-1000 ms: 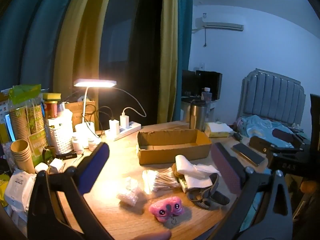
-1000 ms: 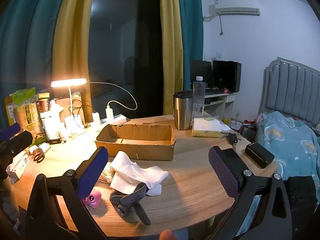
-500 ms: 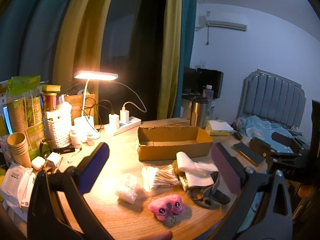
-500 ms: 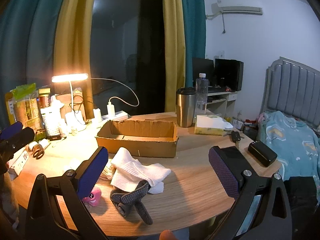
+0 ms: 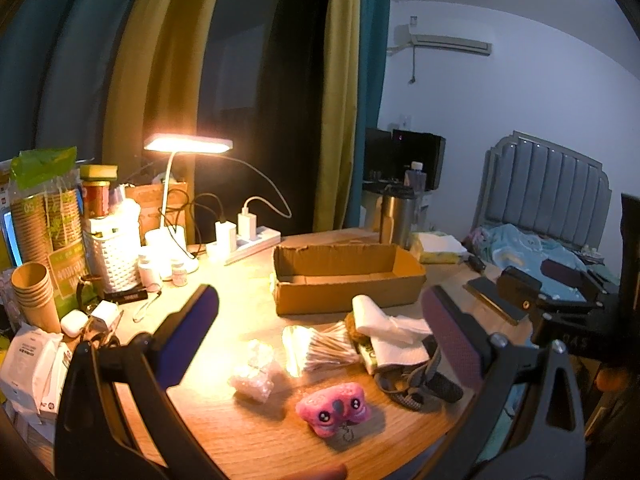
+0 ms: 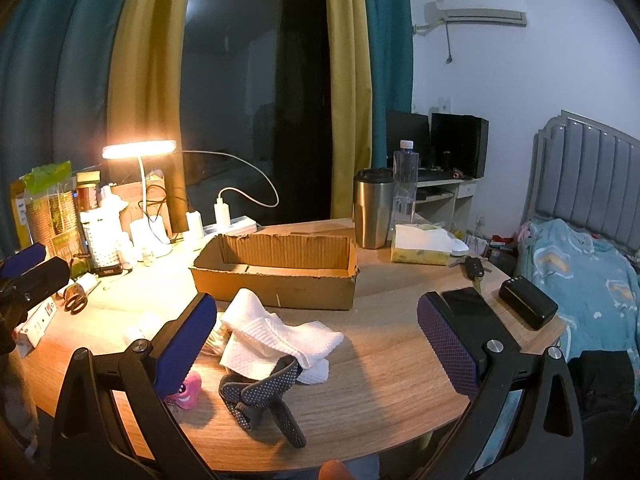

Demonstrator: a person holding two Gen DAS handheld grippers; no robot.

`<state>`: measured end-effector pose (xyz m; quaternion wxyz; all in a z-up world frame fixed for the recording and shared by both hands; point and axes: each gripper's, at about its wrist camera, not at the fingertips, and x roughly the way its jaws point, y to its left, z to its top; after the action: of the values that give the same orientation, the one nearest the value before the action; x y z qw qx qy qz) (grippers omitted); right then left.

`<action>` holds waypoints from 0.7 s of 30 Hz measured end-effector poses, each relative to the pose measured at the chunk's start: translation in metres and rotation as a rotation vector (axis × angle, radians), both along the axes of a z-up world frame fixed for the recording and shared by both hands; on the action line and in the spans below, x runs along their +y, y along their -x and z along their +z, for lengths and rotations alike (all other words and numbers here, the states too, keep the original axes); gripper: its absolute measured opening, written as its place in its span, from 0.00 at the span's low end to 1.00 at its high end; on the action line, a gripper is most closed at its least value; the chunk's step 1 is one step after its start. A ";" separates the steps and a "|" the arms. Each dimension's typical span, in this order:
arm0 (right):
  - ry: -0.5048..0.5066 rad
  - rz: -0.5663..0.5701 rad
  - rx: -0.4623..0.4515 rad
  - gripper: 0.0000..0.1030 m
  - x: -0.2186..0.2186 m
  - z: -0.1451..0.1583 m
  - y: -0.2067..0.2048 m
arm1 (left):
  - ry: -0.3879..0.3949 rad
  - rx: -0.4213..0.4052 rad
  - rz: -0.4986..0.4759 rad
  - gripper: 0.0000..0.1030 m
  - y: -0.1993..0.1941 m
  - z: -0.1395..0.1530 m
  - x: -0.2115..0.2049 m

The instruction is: Organize soft objects

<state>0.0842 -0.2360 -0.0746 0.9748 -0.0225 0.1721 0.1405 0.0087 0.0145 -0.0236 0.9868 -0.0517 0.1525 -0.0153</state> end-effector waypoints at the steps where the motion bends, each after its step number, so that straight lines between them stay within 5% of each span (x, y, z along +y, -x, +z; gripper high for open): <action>1: 0.001 0.001 0.002 0.99 0.000 0.000 0.000 | -0.001 0.003 -0.001 0.99 -0.001 -0.001 0.000; 21: 0.009 0.012 0.016 0.99 0.004 -0.008 -0.004 | 0.003 0.016 -0.014 0.99 -0.004 -0.008 0.000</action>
<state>0.0883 -0.2321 -0.0829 0.9724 -0.0270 0.1806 0.1455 0.0122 0.0145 -0.0312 0.9854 -0.0522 0.1608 -0.0219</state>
